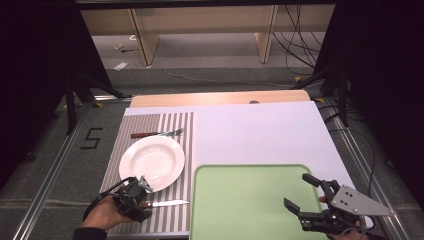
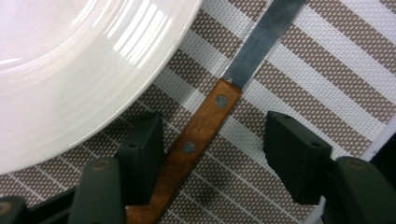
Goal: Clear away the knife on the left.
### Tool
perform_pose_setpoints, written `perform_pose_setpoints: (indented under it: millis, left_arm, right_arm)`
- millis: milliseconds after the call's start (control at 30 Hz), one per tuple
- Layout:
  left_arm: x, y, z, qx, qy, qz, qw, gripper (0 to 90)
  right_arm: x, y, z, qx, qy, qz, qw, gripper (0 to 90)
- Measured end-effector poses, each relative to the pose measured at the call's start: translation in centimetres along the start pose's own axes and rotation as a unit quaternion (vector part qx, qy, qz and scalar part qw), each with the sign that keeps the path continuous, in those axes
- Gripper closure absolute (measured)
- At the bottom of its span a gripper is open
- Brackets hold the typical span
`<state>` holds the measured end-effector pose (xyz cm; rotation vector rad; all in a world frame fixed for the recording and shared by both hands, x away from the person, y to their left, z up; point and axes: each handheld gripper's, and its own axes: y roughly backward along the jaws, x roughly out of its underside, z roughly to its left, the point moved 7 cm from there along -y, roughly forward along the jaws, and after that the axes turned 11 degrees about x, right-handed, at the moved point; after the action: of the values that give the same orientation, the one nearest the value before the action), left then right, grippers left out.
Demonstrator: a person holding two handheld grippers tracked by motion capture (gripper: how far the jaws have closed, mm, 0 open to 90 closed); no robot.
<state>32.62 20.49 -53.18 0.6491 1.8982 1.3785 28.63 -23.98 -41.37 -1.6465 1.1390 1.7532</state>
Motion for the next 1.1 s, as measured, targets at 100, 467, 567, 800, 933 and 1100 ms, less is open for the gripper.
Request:
perform_pose_setpoints:
  millis: [100, 467, 567, 800, 933, 1100]
  left_arm:
    - [-0.2, 0.1, -0.1, 0.001, -0.001, 0.006, 1.0, 47.1]
    - [-0.8, 0.0, -0.4, 0.005, -0.011, 0.05, 0.9987, 66.8]
    - [-1.0, 0.0, -0.5, 0.003, -0.017, 0.057, 0.9982, 75.3]
    - [-1.0, 0.0, -0.5, 0.003, -0.015, 0.057, 0.9983, 76.8]
    - [-1.0, 0.1, -0.4, 0.017, 0.0, 0.048, 0.9987, 76.9]
    - [-1.3, 0.4, -0.9, 0.024, 0.015, 0.038, 0.9989, 77.0]
  right_arm:
    - [0.0, 0.0, 0.0, 0.0, 0.0, 0.001, 1.0, 13.7]
    - [0.0, 0.0, 0.0, -0.001, 0.001, 0.0, 1.0, 13.8]
    - [0.0, 0.0, 0.0, -0.002, 0.001, 0.0, 1.0, 13.8]
    - [0.0, 0.0, 0.0, -0.003, 0.001, 0.001, 1.0, 13.8]
    - [0.0, 0.0, 0.1, -0.004, 0.0, -0.001, 1.0, 13.8]
    - [0.0, 0.0, 0.0, -0.002, 0.0, 0.0, 1.0, 13.8]
